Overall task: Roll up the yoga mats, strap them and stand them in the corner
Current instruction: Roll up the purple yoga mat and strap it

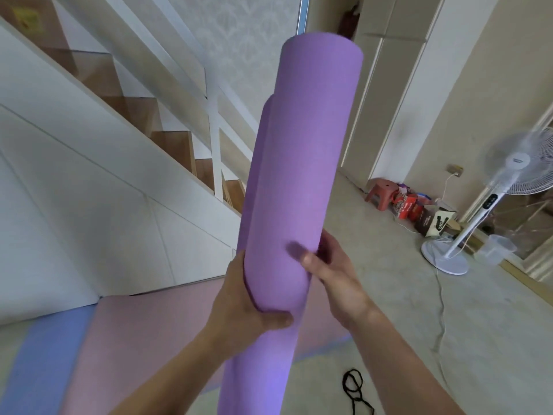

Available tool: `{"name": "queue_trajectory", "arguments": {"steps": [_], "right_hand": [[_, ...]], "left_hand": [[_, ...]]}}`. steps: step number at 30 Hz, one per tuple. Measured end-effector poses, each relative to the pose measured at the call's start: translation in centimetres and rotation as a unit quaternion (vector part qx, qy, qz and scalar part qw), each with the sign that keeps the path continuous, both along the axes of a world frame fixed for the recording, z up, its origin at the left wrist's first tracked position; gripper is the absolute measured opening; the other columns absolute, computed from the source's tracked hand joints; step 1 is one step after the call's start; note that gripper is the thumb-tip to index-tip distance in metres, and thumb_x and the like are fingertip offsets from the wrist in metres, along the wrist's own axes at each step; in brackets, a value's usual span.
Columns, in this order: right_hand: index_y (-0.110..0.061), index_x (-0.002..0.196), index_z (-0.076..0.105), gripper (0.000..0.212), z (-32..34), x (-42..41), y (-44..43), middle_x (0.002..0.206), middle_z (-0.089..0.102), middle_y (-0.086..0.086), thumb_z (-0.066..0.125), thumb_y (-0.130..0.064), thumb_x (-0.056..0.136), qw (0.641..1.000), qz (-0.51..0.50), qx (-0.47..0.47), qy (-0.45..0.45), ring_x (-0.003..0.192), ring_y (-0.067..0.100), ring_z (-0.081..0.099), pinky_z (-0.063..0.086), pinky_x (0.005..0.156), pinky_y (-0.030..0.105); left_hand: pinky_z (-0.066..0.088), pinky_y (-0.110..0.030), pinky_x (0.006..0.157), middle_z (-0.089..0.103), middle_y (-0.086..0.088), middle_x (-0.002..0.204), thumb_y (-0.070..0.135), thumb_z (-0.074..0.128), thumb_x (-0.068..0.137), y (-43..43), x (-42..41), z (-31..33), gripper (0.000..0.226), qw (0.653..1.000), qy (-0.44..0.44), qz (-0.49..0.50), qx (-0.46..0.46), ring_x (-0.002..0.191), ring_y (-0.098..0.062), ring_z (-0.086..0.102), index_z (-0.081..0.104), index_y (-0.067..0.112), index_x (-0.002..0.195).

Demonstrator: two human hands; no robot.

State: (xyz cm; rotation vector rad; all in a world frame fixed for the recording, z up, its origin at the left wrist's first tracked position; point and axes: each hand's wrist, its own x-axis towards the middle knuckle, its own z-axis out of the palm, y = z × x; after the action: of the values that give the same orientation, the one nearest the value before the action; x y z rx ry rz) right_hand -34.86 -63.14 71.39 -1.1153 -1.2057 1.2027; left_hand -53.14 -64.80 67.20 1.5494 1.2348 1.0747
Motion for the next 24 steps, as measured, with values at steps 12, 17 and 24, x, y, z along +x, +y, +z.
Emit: {"name": "queue_trajectory", "arguments": {"steps": [12, 17, 24], "right_hand": [[-0.011, 0.112, 0.065, 0.066, -0.6, -1.8, 0.1, 0.105, 0.076, 0.005, 0.09, -0.025, 0.053, 0.987, -0.135, 0.003, 0.087, 0.093, 0.025, 0.074, 0.06, 0.077, 0.043], [-0.022, 0.119, 0.057, 0.079, -1.0, -2.6, -0.3, 0.103, 0.075, -0.007, 0.089, -0.038, 0.048, 0.996, -0.078, -0.01, 0.037, 0.093, 0.013, 0.073, 0.057, 0.07, 0.025], [-0.008, 0.116, 0.071, 0.087, -0.8, 2.3, 0.3, 0.114, 0.072, 0.015, 0.094, -0.054, 0.046, 0.983, 0.125, -0.029, 0.135, 0.104, 0.03, 0.07, 0.056, 0.082, 0.041]], "left_hand": [[0.052, -0.038, 0.1, 0.057, 0.017, 0.134, 0.03, 0.09, 0.055, 1.8, -0.2, 1.9, 0.102, 0.991, 0.04, -0.126, -0.008, 0.123, -0.008, 0.057, 0.04, 0.038, 0.143], [0.058, -0.035, 0.087, 0.06, 0.021, 0.122, 0.047, 0.096, 0.032, 1.3, 0.6, 1.3, 0.114, 1.0, 0.016, 0.016, 0.0, 0.11, -0.002, 0.062, 0.042, 0.04, 0.133], [0.056, -0.038, 0.093, 0.067, 0.013, 0.125, 0.032, 0.098, 0.043, 0.5, -1.1, 1.7, 0.104, 0.986, -0.035, -0.144, -0.078, 0.116, -0.011, 0.065, 0.051, 0.031, 0.135]]}}
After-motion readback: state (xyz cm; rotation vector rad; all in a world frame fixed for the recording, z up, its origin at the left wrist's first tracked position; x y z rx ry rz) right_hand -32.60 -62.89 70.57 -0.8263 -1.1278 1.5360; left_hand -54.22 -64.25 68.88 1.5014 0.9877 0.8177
